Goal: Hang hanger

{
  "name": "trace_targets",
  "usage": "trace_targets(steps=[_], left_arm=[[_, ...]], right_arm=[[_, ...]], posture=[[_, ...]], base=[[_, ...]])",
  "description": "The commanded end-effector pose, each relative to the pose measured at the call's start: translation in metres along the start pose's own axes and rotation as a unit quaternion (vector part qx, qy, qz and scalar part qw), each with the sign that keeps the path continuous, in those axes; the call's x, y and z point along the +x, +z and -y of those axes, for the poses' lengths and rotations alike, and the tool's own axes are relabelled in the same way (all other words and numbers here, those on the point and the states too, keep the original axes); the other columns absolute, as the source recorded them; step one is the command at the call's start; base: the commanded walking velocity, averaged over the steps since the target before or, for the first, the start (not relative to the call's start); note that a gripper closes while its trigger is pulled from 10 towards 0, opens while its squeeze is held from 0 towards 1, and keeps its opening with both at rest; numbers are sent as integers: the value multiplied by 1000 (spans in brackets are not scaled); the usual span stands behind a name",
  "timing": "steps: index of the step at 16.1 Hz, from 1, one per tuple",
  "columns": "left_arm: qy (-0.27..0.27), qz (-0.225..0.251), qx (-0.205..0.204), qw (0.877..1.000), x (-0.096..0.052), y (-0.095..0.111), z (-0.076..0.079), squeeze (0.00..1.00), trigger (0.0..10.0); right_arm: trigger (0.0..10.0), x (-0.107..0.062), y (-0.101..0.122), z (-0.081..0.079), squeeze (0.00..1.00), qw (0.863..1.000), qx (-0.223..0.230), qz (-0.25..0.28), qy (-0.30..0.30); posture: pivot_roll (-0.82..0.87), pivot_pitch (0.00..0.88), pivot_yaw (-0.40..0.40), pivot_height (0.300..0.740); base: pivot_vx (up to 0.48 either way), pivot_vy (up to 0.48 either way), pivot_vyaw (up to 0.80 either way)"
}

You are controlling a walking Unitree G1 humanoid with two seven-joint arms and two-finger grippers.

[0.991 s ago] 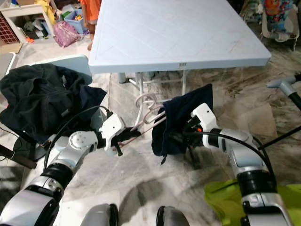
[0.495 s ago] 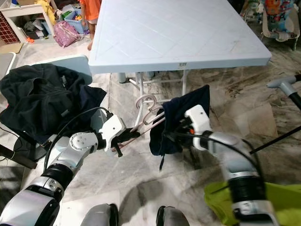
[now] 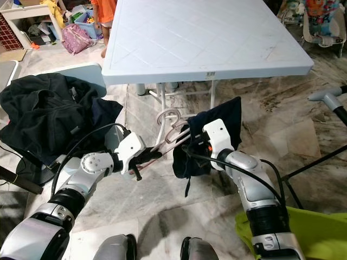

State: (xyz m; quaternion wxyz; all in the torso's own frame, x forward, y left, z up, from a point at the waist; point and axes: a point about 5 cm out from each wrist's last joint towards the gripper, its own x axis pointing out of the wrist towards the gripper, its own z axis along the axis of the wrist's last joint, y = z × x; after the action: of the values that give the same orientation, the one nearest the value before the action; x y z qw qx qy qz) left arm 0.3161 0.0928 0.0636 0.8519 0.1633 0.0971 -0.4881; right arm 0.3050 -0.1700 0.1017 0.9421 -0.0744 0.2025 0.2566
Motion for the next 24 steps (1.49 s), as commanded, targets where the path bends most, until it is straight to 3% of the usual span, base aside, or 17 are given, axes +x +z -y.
trace_targets(steps=[1,4,5,6,7,13,18,24], left_arm=[[6,17,16,1000,1,9,-5,0,0],[-8,31,16,999,8,14,4,0,0],[-10,34,17,999,9,15,5,0,0],[-12,36,17,999,9,15,5,0,0],[-15,37,16,999,9,15,6,0,0],[-10,25,20,999,3,10,2,0,0],[-8,20,27,999,3,10,0,0,0],[-5,20,26,999,4,8,3,0,0]], right_arm=[[10000,1,3,-1,0,1000,0,2,1],[10000,19,1,0,0,997,-7,-1,-74],[9216,23,0,1,0,995,-9,1,-97],[6784,25,0,2,0,993,-9,3,-114],[0,26,0,6,0,991,-5,7,-136],[0,26,3,26,0,985,4,28,-170],[0,23,12,47,0,984,-32,26,-171],[0,23,18,57,0,979,-35,35,-198]], posture=[[-50,93,46,740],[-44,95,46,740],[-40,95,45,740],[-40,95,45,740],[-40,95,45,740],[-27,80,40,740],[-31,70,39,740],[-29,49,22,740]], base=[[0,0,0],[0,0,0],[0,0,0],[0,0,0],[0,0,0],[0,0,0],[0,0,0],[0,0,0]])
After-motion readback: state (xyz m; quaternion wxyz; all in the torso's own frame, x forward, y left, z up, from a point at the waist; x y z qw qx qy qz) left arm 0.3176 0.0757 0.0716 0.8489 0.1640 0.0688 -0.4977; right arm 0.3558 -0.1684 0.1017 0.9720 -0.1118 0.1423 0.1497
